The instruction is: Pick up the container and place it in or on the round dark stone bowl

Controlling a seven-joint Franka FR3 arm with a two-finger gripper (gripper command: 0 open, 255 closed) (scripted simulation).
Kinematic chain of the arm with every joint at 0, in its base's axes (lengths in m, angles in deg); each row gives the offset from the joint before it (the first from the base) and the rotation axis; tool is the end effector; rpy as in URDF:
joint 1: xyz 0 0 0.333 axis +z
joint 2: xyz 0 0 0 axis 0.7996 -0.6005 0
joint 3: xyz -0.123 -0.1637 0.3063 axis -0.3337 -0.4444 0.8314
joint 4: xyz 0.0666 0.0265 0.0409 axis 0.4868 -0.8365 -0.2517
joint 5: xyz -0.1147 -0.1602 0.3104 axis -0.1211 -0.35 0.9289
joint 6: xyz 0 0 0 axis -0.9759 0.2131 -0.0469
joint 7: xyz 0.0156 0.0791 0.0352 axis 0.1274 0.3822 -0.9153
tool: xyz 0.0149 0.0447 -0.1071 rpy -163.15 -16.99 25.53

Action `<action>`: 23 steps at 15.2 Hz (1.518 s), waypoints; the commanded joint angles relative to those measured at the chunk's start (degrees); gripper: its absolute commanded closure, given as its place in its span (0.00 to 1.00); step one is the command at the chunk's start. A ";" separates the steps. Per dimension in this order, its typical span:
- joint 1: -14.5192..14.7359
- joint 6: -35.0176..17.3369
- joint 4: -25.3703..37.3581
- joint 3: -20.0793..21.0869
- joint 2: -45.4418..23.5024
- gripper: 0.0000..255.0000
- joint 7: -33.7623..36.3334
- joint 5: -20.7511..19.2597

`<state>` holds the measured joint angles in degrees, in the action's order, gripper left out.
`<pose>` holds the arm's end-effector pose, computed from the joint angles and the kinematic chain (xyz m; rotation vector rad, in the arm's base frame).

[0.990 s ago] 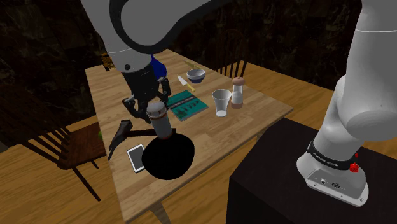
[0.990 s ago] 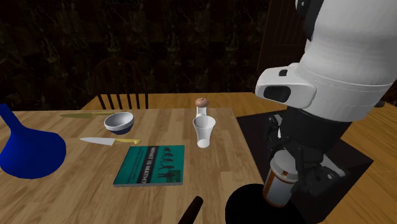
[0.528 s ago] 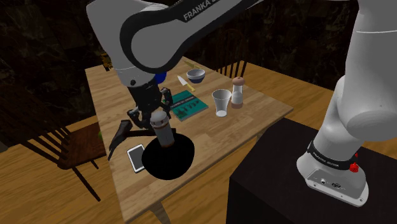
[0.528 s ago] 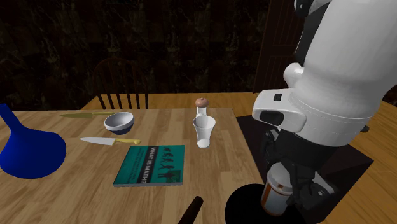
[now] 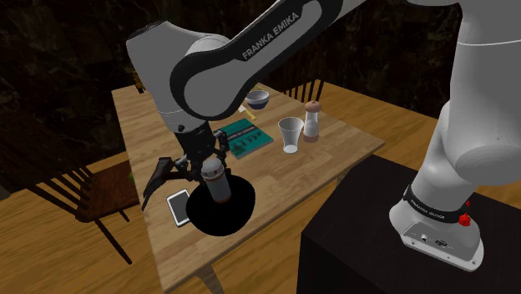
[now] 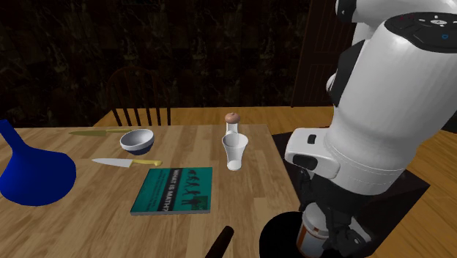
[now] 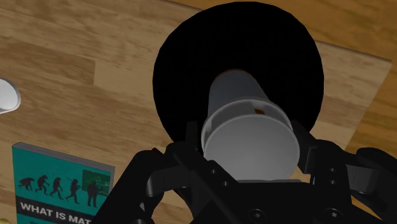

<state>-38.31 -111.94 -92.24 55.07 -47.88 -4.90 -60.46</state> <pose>0.4550 0.3776 0.4460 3.0472 0.0493 -0.0463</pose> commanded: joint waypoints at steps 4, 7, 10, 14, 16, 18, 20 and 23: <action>0.11 -1.73 -1.05 -0.14 -0.75 1.00 0.43 -0.51; 0.11 -1.73 -1.05 -0.14 -0.75 1.00 0.43 -0.51; 0.11 -1.73 -1.05 -0.14 -0.74 0.00 0.43 -0.51; 0.12 -1.72 -1.05 -0.14 -0.75 0.00 0.43 -0.51; 0.10 0.02 0.19 0.02 -0.15 0.00 0.14 -0.08; 0.14 3.57 2.92 0.30 0.81 0.00 -0.34 0.63; 0.18 5.00 4.10 0.39 1.11 0.00 -0.50 0.86; 0.18 5.00 4.10 0.39 1.11 0.00 -0.50 0.86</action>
<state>-38.14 -107.04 -88.24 55.46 -46.75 -5.41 -59.60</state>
